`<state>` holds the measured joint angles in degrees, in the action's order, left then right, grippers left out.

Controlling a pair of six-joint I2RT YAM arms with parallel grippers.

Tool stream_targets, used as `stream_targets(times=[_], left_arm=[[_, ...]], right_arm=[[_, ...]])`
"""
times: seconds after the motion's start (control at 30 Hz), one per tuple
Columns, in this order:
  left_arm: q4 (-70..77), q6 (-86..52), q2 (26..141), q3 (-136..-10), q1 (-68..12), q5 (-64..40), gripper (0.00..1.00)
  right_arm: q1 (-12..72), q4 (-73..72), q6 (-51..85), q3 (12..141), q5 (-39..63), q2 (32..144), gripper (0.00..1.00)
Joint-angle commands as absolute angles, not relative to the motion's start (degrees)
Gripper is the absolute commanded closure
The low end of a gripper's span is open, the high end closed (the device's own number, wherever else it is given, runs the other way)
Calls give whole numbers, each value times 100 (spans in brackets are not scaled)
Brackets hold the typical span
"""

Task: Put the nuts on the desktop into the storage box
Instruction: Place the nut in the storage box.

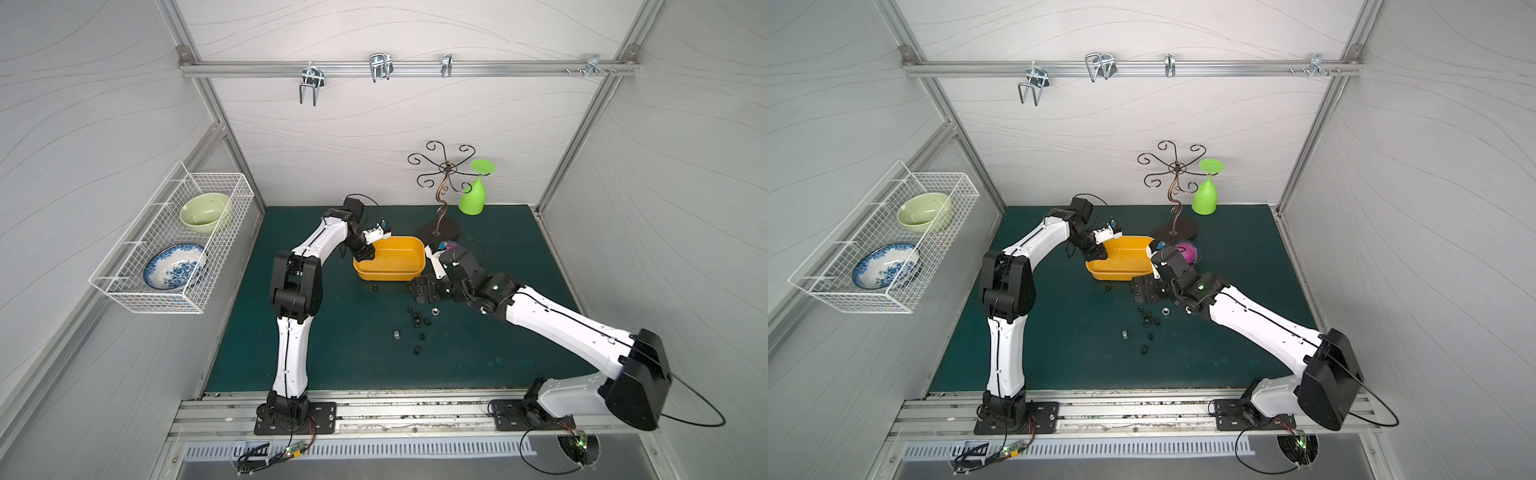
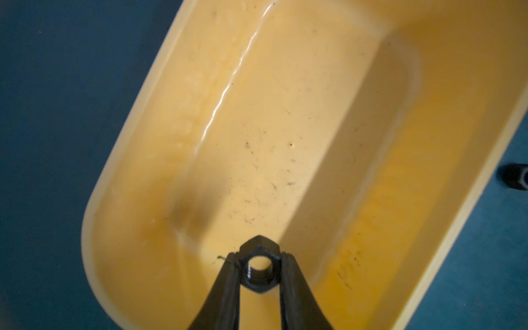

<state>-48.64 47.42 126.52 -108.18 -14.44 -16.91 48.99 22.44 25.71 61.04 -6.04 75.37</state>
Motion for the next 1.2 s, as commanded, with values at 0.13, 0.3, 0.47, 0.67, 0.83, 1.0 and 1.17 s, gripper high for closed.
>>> stream_targets(times=[0.13, 0.3, 0.47, 0.67, 0.83, 1.0, 1.17], left_arm=[[-4321, 4432, 12982, -10940, -1648, -1382, 82], [-4281, 4352, 13228, -11044, -1759, -1209, 82], [-4355, 4224, 13425, -11264, -1760, -1154, 80], [-4293, 4180, 13399, -11297, -1758, -1265, 56], [-4124, 3966, 12882, -11098, -1759, -1319, 51], [-3693, 3757, 11830, -10229, -1758, -1422, 49], [-3509, 3600, 10631, -9370, -1749, -1625, 47]], right_arm=[[4899, 2373, 2757, 6010, -845, 7276, 1], [4913, 2373, 2681, 6003, -844, 7245, 1], [4906, 2356, 2628, 5944, -782, 7173, 1], [4910, 2285, 2505, 5930, -818, 7098, 1], [4888, 1879, 2142, 5858, -125, 7060, 1], [4893, 1437, 2101, 5831, 562, 7075, 1], [5191, 1191, 1710, 5800, 254, 7358, 1]])
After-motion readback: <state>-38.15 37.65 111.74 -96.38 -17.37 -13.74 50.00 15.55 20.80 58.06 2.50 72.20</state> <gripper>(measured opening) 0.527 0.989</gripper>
